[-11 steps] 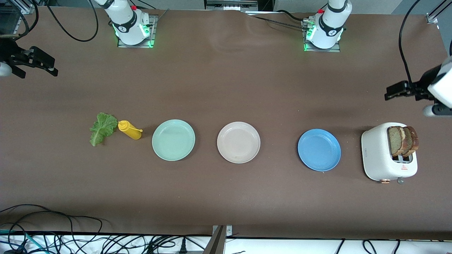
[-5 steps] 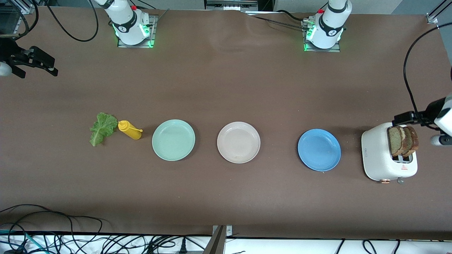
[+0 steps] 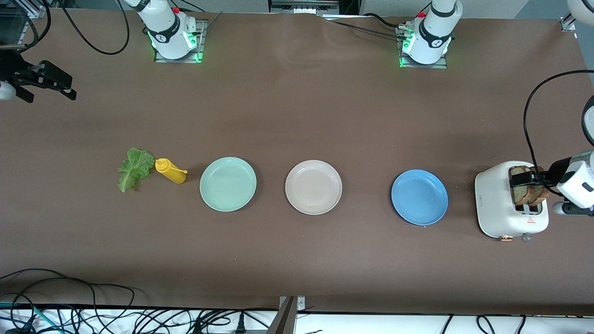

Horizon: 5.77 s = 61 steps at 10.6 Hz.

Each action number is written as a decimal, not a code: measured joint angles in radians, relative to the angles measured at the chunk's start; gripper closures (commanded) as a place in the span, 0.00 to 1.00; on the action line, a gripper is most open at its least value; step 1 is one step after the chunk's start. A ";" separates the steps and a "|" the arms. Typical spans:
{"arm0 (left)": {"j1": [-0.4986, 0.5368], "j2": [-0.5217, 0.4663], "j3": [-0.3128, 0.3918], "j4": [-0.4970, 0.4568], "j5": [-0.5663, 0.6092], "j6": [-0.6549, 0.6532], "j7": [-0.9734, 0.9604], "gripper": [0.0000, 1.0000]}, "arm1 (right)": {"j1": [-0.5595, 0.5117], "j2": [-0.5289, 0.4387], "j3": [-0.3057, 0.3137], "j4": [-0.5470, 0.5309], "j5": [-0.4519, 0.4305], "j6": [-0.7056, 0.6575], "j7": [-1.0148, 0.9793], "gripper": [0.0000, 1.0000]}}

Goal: Make sandwich on beige plate with both arms
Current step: 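Lower the left gripper and grasp the bread slice in the toaster, then lift the bread slice out of the toaster with the left gripper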

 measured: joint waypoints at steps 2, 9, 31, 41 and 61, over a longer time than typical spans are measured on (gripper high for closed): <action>0.000 0.016 0.000 0.000 0.000 0.012 0.003 0.00 | 0.000 0.000 0.000 0.000 0.000 0.000 0.000 0.00; 0.017 0.034 0.000 0.000 0.000 0.036 0.026 0.00 | 0.000 0.000 0.000 0.000 0.000 0.000 0.000 0.00; 0.032 0.103 -0.001 0.003 0.009 0.087 0.095 0.86 | 0.000 0.000 0.002 0.000 0.000 0.000 0.000 0.00; 0.043 0.104 0.001 0.065 0.018 0.009 0.183 1.00 | 0.000 0.000 0.002 0.000 0.000 -0.002 0.000 0.00; -0.148 0.124 -0.040 0.118 -0.704 0.092 -0.362 1.00 | 0.000 0.000 0.002 0.001 0.000 -0.003 0.000 0.00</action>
